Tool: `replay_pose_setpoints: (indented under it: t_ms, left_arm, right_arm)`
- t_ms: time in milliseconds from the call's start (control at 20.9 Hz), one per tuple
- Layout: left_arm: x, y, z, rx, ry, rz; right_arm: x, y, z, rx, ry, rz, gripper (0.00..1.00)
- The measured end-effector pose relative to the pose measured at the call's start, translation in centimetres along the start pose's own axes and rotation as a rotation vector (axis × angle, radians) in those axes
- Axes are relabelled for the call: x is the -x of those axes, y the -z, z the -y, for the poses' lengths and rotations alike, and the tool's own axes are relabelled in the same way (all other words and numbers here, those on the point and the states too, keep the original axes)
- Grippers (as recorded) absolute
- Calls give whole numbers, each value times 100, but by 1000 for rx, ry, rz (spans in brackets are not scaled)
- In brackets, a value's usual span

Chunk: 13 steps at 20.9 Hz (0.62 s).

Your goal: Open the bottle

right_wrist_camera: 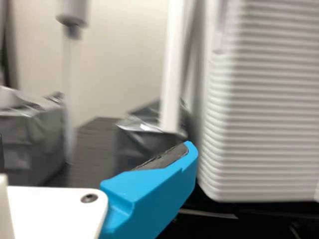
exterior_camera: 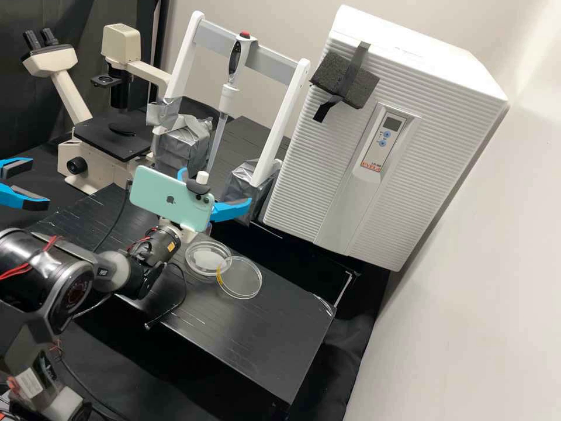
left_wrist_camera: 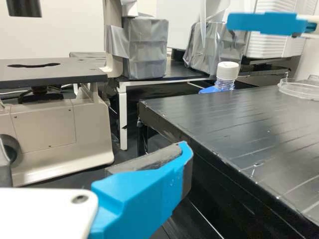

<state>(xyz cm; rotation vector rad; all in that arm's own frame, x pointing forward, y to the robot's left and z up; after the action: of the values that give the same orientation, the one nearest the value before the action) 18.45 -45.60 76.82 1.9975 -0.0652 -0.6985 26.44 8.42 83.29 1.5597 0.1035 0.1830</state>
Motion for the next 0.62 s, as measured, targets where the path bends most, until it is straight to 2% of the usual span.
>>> replay_pose_setpoints:
  t_ms: [143, 335, 430, 574, 622]
  left_arm:
    - [0, 0, 0, 0, 0, 0]
    - [0, 0, 0, 0, 0, 0]
    - [0, 0, 0, 0, 0, 0]
    - [0, 0, 0, 0, 0, 0]
    - [0, 0, 0, 0, 0, 0]
  right_arm:
    - [80, 141, 138, -10, 55, -52, 100]
    - [132, 243, 295, 35, 112, -90, 100]
    - [125, 235, 344, 54, 120, -77, 100]
    - [95, 151, 411, 74, 129, -27, 100]
    - [87, 123, 428, 72, 127, -7, 100]
